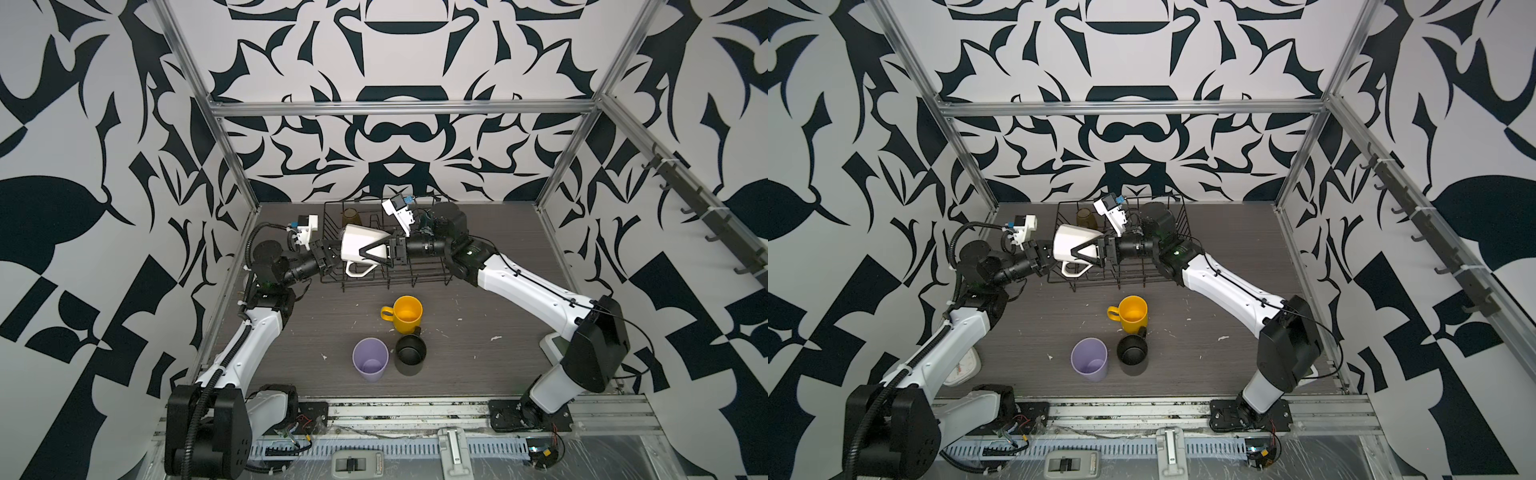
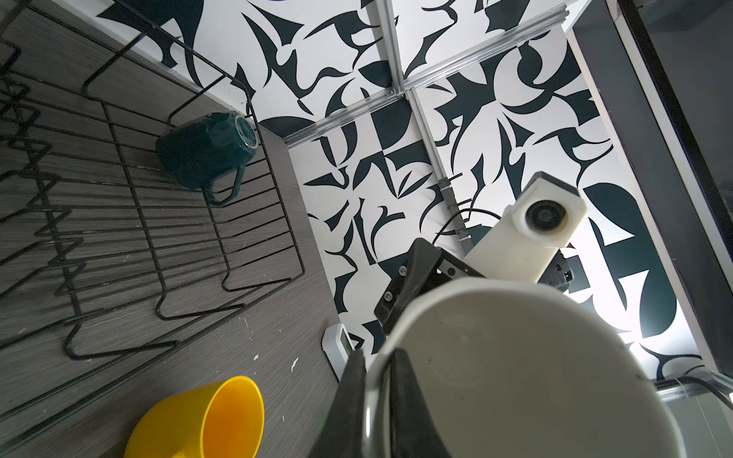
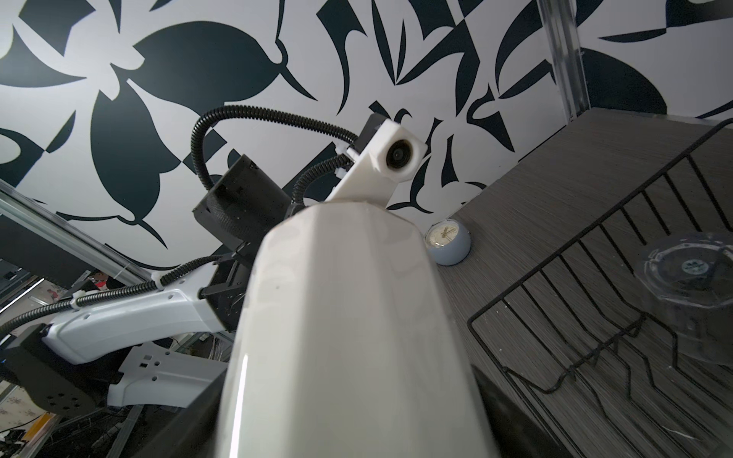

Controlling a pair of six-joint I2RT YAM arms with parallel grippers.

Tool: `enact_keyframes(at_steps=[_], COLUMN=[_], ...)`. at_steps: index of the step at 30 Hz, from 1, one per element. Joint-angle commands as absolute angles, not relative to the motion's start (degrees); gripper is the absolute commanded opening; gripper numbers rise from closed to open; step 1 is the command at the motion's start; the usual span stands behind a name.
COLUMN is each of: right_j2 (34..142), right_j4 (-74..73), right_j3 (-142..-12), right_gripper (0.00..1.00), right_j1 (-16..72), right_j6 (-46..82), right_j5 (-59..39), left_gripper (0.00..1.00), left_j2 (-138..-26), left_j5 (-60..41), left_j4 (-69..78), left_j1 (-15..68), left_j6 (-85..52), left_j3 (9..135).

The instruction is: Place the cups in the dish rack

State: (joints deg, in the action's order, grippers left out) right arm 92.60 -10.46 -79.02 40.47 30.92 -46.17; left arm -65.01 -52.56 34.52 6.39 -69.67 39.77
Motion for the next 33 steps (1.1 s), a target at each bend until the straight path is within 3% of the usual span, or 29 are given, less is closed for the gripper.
enact_keyframes(at_steps=[1,14,19,23,25,33], right_j2=[93.27,94.82,95.19,95.27,95.33,95.27], right_j4=[-14.25,-19.32,-18.77,-18.67,-18.54,-16.88], right_j3=[-79.56,-78.74,-78.79,-78.88,-79.01,-79.63], right_gripper=[0.85,0.76,0.83,0.8,0.74,0.21], right_j1=[41.31,41.44,41.81,41.75,41.78,41.75], right_j6=[35.76,42.21,42.88,42.74,42.55,41.39], right_j5=[-43.15,-41.94,-40.96,-41.13,-41.13,-40.34], left_gripper=[0.0,0.0,0.0,0.0,0.0,0.0], left_j2=[-63.85,-63.88,-63.82,-64.01,-64.06,-63.91], left_j5=[-51.8,-49.6,-48.47,-48.76,-48.77,-48.54], left_j4=[42.66,45.37,46.98,47.02,47.02,46.27], left_j1=[7.73,9.79,10.72,10.81,10.81,10.81], left_j6=[-69.07,-68.97,-68.99,-68.99,-68.98,-68.77], left_j3=[40.15,38.88,38.33,38.47,38.48,38.57])
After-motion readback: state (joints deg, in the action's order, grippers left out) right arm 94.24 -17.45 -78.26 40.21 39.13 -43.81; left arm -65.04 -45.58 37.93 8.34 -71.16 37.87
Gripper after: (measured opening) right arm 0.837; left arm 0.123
